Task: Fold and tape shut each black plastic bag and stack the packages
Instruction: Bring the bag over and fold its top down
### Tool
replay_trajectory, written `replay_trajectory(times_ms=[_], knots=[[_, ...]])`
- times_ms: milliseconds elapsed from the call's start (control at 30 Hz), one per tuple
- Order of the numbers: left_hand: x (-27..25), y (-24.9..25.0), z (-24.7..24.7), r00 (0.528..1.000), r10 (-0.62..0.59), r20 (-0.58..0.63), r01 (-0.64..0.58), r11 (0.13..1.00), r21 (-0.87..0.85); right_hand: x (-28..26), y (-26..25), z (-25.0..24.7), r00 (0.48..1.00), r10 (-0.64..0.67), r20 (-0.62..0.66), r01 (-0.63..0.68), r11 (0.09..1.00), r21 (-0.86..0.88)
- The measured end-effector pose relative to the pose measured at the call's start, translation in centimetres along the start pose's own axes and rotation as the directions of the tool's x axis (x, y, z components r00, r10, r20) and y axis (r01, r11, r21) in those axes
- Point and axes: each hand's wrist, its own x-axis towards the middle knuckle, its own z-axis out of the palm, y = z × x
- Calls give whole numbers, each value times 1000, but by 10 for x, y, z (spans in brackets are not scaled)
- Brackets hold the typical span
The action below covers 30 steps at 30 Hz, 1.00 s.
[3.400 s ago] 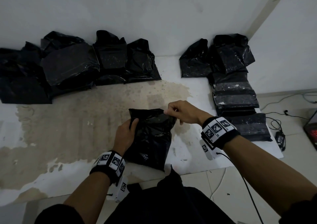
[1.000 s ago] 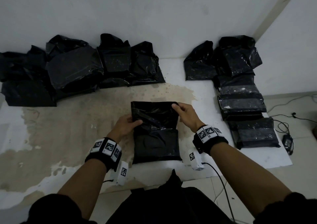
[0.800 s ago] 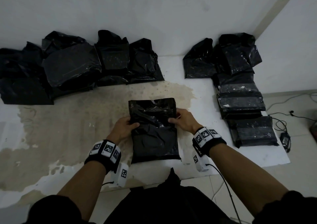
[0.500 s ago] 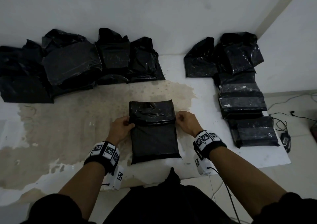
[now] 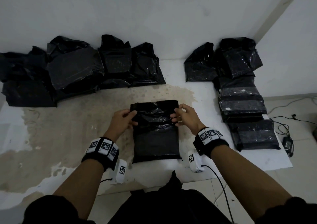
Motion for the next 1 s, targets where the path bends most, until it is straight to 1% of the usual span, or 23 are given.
replay_trajectory(times_ms=[67,167,233,300,400,433,500,533,600,667,733,800,867,933,1000], knots=[[-9,-4,-2,998,-22,58,19,999,47,-5,5,-2,1000,27,8,-27,1000,-11],[-18,-12,-7,987,-99,124,101,995,-4,-10,13,-8,997,73,-17,-73,997,-4],[-21,-14,-10,972,-195,131,206,976,-74,-10,16,-12,991,130,-23,-130,991,25],[-24,-16,-12,951,-285,121,300,944,-136,-9,18,-14,986,164,-30,-164,987,7],[-27,-21,-8,944,-318,89,323,945,-52,-11,24,-14,990,142,15,-140,985,-98],[-28,-23,-5,945,-316,81,319,947,-30,-13,27,-14,992,123,33,-118,984,-135],[-27,-30,2,958,-279,68,278,960,19,-14,30,-13,994,91,63,-80,985,-154],[-27,-34,4,967,-246,66,242,968,63,-14,32,-13,993,76,87,-62,986,-158],[-26,-39,7,980,-180,86,168,977,130,-15,36,-14,991,25,133,8,970,-243],[-27,-43,6,985,-110,133,89,984,151,-15,41,-15,988,-48,149,98,932,-350],[-32,-46,6,988,-65,143,47,991,128,-16,49,-15,980,-114,161,171,898,-405],[-35,-52,7,993,-27,114,13,992,123,-16,61,-14,978,-136,159,194,873,-448],[-37,-60,9,997,-11,80,-2,987,159,-20,70,-13,978,-161,134,207,840,-502],[-36,-69,8,998,21,60,-34,973,227,-24,77,-11,967,-227,116,254,820,-513],[-35,-77,8,995,84,54,-97,935,340,-25,83,-8,949,-300,100,306,792,-529]])
